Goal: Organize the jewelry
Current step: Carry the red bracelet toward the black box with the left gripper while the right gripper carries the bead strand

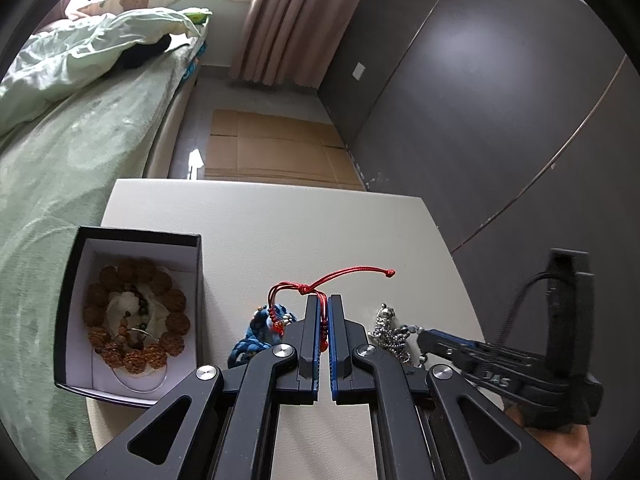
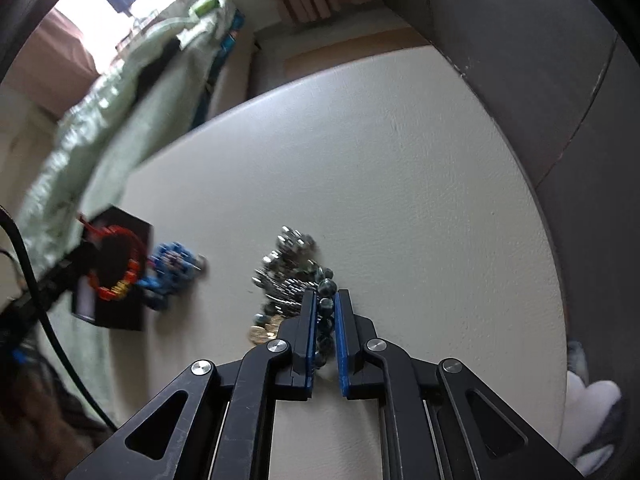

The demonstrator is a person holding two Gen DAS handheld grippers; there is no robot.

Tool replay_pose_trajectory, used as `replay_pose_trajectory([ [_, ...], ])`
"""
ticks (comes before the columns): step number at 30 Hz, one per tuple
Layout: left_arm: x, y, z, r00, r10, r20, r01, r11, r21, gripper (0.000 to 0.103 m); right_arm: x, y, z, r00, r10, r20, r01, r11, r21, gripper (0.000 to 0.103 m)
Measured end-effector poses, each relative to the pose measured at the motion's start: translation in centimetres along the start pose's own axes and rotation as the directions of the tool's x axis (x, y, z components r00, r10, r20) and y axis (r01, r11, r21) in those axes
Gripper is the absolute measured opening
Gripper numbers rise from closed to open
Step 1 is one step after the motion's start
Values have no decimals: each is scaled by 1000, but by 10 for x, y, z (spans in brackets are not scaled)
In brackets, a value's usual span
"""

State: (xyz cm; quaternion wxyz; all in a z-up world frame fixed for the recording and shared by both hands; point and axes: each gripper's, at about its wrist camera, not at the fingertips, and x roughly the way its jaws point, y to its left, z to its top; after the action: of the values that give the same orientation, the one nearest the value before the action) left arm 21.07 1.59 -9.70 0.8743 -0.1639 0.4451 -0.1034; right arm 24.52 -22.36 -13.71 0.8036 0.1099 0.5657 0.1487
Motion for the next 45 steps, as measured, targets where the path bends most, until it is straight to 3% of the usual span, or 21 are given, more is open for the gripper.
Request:
replay_pose_trajectory([
  [9,-12,8,0,1000,-7,22,8,1000,-20,3,-26,27,-9,986,158,58,-156,987,-33,10],
  [18,-23,15,1,999,-10,46,12,999,-39,3,-47,54,-8,958,259,122,-253,965,-63,10],
  [31,-43,28,5,996,-17,93,24,997,-76,3,-87,68,-3,904,358,235,-344,934,-100,10],
  [45,-87,42,9,978,-21,206,48,991,-125,3,-139,96,5,821,434,372,-394,901,-181,10],
])
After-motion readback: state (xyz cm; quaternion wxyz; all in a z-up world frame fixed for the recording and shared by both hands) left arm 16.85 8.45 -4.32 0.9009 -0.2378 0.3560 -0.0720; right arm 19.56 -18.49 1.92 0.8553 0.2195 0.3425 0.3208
